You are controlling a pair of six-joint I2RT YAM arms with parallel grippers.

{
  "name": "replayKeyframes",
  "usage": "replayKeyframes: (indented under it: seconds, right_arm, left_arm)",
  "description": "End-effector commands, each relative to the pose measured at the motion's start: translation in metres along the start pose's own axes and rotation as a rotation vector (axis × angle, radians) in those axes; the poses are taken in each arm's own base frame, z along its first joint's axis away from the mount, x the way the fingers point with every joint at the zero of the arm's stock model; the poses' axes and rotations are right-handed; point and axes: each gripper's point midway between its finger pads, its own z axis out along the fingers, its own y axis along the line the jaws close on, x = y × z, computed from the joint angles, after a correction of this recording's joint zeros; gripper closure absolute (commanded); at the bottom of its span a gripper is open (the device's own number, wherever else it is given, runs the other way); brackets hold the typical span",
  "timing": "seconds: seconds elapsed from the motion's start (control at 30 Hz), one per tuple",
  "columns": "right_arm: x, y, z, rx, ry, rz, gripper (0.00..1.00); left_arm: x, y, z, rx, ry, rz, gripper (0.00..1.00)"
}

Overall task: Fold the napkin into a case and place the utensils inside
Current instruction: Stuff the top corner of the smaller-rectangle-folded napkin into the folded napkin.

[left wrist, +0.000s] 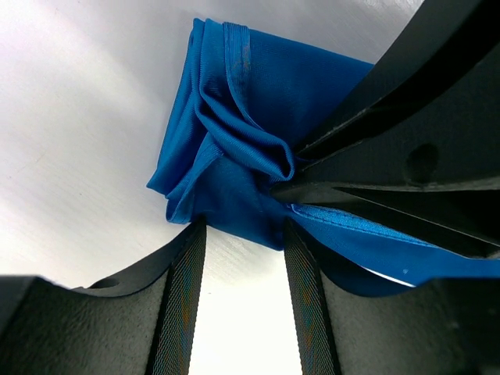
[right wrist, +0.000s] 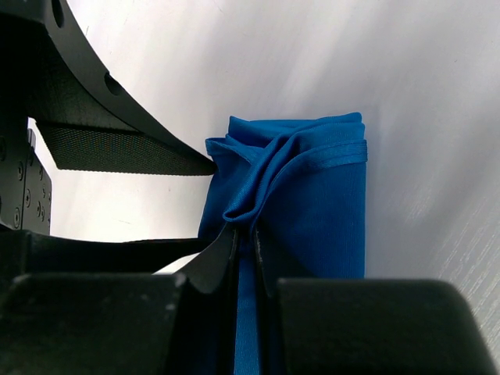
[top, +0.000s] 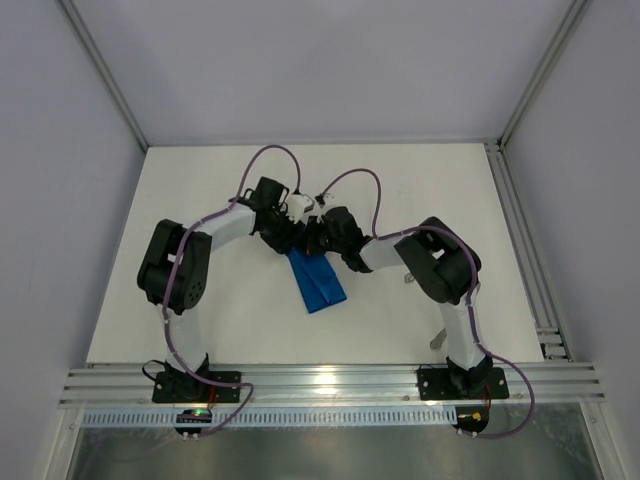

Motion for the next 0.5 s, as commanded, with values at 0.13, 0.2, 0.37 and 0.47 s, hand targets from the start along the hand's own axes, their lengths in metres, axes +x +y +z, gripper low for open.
replayKeyframes:
  seconds: [0.13, 0.2, 0.37, 0.47]
  right_arm:
    - [-0.010, 0.010, 0.002, -0.038, -0.013, -0.014, 0.96]
    - [-0.009, 0.012, 0.002, -0.045, -0.010, -0.015, 0.96]
    - [-0.011, 0.016, 0.001, -0.065, -0.009, -0.030, 0.96]
    - [-0.013, 0.022, -0.001, -0.093, -0.010, -0.054, 0.96]
  left_arm:
    - [-0.029, 0.010, -0.002, -0.022, -0.070, 0.010, 0.61]
    - [-0.029, 0.009, -0.002, -0.016, -0.067, 0.009, 0.65]
    - [-0.029, 0.007, -0.002, -0.003, -0.067, 0.008, 0.77]
    - [-0.033, 0.004, -0.004, 0.009, -0.084, 0.002, 0.91]
